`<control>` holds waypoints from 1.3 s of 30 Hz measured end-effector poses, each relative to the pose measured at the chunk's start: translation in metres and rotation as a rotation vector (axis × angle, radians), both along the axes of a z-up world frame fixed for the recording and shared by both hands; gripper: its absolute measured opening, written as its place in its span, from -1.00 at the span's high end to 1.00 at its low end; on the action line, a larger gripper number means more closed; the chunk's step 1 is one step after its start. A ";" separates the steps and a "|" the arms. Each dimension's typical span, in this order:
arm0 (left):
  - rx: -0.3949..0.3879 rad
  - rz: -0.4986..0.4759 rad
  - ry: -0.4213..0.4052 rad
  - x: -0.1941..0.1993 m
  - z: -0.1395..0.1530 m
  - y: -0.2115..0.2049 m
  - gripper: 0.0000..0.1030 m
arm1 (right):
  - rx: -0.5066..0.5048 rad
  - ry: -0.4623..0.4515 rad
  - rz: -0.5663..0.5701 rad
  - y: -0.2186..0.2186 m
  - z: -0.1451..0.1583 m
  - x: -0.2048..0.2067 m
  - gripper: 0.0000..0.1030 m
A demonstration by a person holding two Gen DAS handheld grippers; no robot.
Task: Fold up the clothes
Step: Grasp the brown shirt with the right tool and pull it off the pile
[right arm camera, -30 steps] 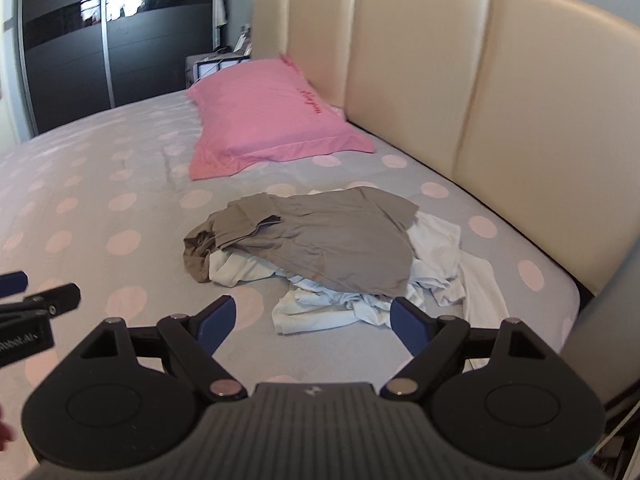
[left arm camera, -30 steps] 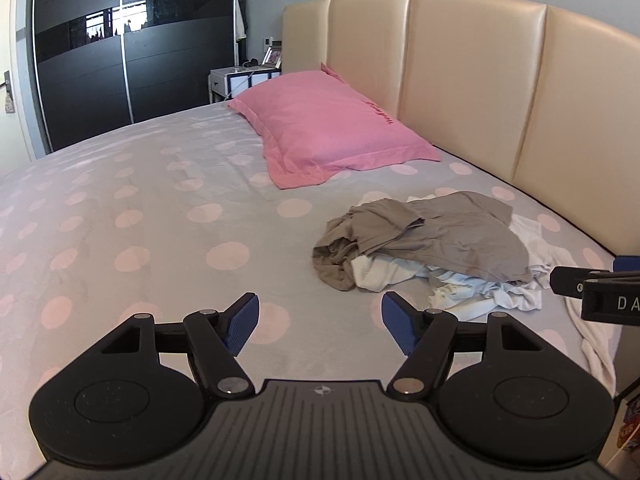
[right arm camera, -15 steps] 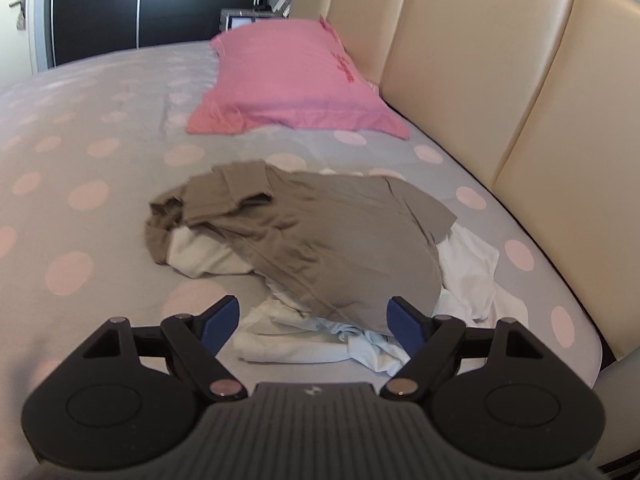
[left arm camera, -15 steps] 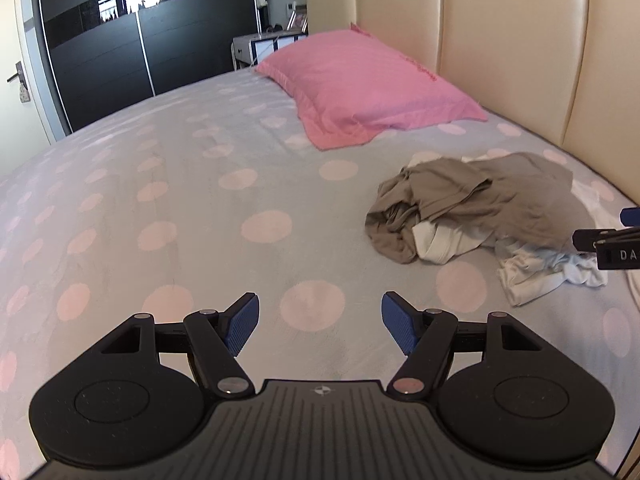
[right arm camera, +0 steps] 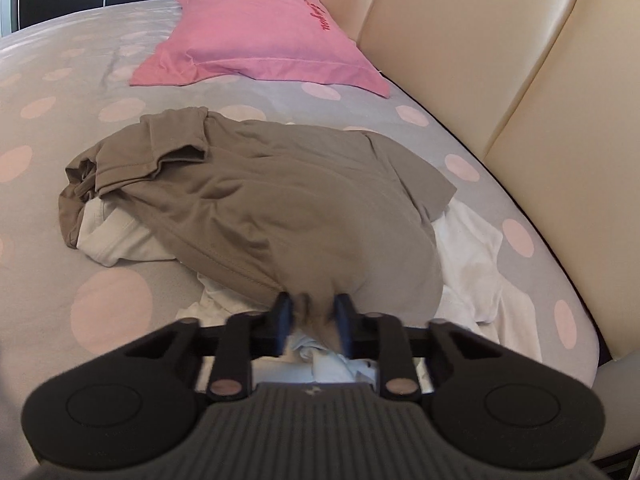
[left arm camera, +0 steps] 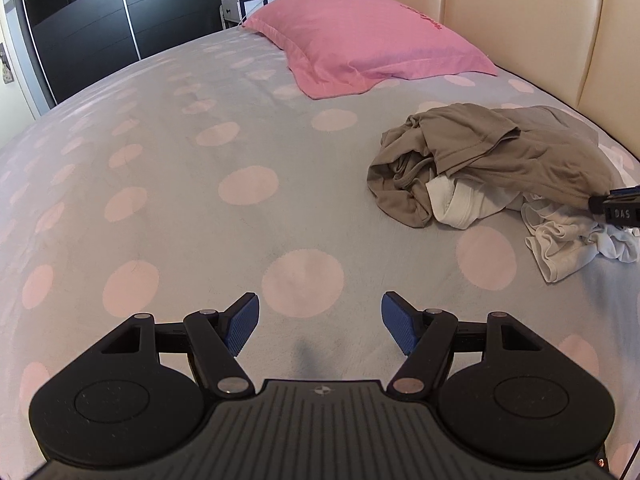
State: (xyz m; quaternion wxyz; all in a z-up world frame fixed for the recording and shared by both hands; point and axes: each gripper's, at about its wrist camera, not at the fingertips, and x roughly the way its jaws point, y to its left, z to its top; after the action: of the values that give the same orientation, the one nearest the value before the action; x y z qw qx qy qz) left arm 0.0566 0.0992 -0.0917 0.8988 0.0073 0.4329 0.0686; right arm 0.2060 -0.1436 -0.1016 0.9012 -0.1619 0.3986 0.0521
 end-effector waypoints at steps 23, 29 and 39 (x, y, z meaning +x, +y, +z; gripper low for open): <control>0.082 0.052 -0.052 -0.129 0.090 0.052 -0.29 | 0.267 0.107 0.471 0.150 0.110 -0.231 0.91; 0.135 0.070 -0.009 -0.183 0.098 0.081 -0.29 | 0.382 0.228 0.591 0.181 0.107 -0.314 0.91; 0.178 0.075 0.030 -0.258 0.098 0.107 -0.29 | 0.402 0.490 0.767 0.218 0.067 -0.432 0.90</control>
State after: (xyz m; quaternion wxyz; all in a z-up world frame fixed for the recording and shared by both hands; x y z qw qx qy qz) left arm -0.2013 0.2058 0.0064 0.8847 0.0721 0.4386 0.1402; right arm -0.2258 0.0744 -0.0348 0.7103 -0.1030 0.4923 0.4924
